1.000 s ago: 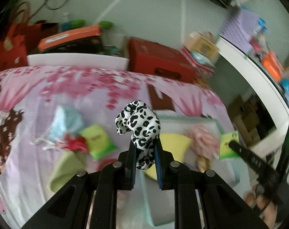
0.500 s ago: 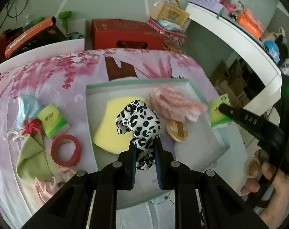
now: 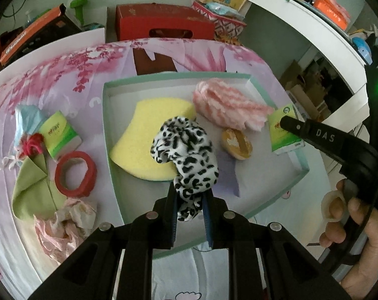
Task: Organize soft objects
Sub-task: 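Carry the scrunchie and green pack over the white tray with both tools, then open both tools to drop the scrunchie and green pack into the tray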
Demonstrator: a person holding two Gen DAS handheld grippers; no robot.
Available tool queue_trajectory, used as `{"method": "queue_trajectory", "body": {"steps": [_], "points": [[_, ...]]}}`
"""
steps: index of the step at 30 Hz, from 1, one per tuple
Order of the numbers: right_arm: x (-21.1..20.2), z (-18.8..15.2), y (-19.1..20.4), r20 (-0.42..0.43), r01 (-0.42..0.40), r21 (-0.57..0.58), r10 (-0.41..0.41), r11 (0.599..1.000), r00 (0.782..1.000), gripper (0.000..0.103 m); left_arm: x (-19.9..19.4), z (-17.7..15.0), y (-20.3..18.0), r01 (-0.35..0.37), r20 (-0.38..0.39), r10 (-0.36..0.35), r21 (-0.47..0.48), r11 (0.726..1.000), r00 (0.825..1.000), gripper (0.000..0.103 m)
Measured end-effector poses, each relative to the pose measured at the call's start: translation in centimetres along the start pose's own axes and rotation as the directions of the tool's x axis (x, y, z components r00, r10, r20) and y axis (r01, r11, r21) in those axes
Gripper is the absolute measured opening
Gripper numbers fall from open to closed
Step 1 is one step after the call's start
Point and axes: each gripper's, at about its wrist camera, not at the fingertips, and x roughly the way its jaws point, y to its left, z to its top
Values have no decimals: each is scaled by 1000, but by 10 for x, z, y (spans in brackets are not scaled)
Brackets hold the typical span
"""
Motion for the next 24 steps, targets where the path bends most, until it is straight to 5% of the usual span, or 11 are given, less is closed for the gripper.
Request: {"method": "queue_trajectory", "body": {"steps": [2, 4, 6, 8, 9, 24], "points": [[-1, 0, 0, 3, -1, 1, 1, 1000, 1000, 26, 0, 0, -1, 1, -3, -1, 1, 1000, 1000, 22], [-2, 0, 0, 6, -6, 3, 6, 1000, 1000, 26, -1, 1, -3, -4, 0, 4, 8, 1000, 1000, 47], [-3, 1, -1, 12, -7, 6, 7, 1000, 1000, 32, -3, 3, -3, -2, 6, 2, 6, 1000, 1000, 59], [-5, 1, -1, 22, -2, 13, 2, 1000, 1000, 61, -7, 4, -2, 5, 19, -5, -2, 1000, 1000, 61], [-6, 2, -1, 29, 0, 14, 0, 1000, 1000, 64, -10, 5, -2, 8, 30, -8, -3, 1000, 1000, 62], [-6, 3, 5, 32, 8, -13, -7, 1000, 999, 84, -35, 17, 29, -71, 150, 86, -103, 992, 985, 89]]}}
